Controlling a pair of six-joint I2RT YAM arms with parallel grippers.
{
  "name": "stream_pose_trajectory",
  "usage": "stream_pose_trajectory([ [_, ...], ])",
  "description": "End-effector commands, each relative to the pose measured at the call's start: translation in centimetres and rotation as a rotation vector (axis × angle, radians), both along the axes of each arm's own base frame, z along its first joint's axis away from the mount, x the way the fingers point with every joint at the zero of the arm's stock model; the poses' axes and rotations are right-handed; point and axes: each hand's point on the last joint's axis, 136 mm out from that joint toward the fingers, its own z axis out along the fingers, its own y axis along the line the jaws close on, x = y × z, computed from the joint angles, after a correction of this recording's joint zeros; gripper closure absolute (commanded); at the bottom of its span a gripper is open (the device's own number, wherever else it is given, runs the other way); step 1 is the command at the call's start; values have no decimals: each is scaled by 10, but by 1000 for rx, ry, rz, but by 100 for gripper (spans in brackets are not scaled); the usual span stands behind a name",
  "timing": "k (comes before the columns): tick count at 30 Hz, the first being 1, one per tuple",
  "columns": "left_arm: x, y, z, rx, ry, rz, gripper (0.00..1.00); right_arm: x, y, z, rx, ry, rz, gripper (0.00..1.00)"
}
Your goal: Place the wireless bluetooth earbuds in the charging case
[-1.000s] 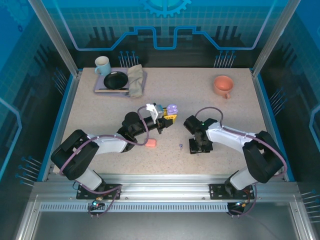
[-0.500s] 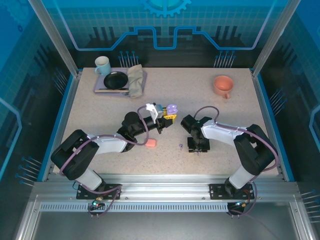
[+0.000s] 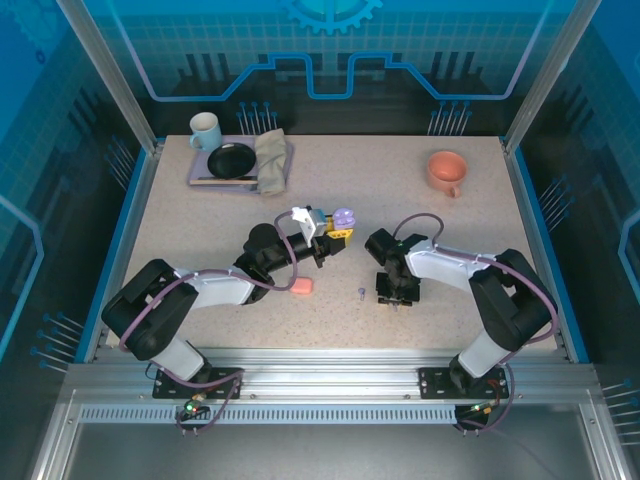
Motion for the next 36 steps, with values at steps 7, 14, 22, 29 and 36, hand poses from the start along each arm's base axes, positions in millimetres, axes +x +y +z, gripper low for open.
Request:
stream_pose_trajectory([
  [7, -1, 4, 9, -30, -19, 1, 100, -5, -25, -12, -88, 24, -60, 68],
  [14, -1, 4, 8, -30, -19, 2, 100, -5, -25, -12, -85, 30, -63, 73],
  [22, 0, 4, 8, -32, -19, 1, 100, -8, -25, -10, -72, 23, -63, 79],
  [29, 0, 3, 9, -34, -17, 0, 100, -3, -23, 1, -41, -27, -69, 82],
  [36, 1, 3, 10, -31, -18, 2, 100, 12, -19, 26, 11, -131, -90, 82],
])
